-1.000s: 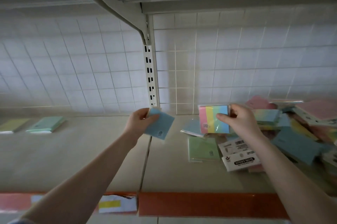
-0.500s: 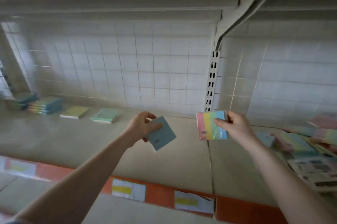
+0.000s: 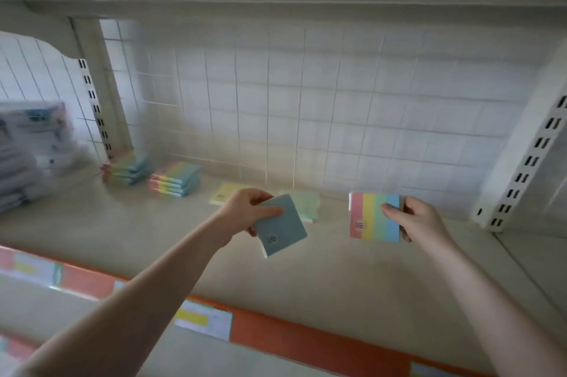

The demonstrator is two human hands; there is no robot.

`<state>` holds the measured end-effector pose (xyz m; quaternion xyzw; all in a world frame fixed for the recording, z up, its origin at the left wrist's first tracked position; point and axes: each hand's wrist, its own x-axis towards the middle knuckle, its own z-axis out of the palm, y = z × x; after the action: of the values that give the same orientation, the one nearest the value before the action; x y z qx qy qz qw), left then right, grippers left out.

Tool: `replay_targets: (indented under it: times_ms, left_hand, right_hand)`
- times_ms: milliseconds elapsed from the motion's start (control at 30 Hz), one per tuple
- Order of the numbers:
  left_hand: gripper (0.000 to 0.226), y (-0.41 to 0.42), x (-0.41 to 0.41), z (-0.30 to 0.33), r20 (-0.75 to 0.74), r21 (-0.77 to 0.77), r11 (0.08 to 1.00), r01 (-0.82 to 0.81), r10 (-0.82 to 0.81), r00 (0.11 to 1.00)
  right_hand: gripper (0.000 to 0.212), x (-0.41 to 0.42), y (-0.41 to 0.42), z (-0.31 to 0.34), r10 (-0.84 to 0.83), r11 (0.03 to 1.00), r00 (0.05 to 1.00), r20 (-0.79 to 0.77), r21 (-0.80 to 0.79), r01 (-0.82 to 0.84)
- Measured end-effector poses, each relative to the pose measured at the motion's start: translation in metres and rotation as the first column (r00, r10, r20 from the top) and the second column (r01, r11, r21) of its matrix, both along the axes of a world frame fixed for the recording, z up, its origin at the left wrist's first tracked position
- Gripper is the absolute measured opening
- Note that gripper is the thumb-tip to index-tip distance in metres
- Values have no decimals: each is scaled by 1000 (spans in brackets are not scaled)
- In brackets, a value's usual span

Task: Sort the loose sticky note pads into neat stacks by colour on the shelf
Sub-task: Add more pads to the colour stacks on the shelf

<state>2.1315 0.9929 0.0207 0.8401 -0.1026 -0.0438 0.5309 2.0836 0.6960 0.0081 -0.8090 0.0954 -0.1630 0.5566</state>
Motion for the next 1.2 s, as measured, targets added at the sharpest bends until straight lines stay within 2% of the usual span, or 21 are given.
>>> replay_targets:
  times_ms: [333, 500, 733, 1067, 1200]
  left_hand:
    - [16, 44, 24, -1, -24, -28, 995, -92, 92, 995]
    - [25, 79, 27, -9, -68, -34, 989, -146, 143, 987]
    - [10, 152, 37, -5, -99, -41, 974, -221, 216, 971]
    - [20, 275, 65, -1, -128, 15, 974, -227, 227, 965]
    - [18, 307, 72, -7, -146, 13, 972, -235, 234, 961]
  right_hand:
    - [11, 41, 43, 12, 61, 998, 998, 4, 8, -61]
    - [17, 70, 73, 21, 112, 992, 994, 10, 57, -113]
    - [16, 112, 162, 25, 208, 971, 978, -18, 123, -205]
    - [6, 176, 307, 26, 256, 943, 964, -78, 239, -231]
    - [16, 193, 347, 23, 260, 926, 959, -114, 311, -214]
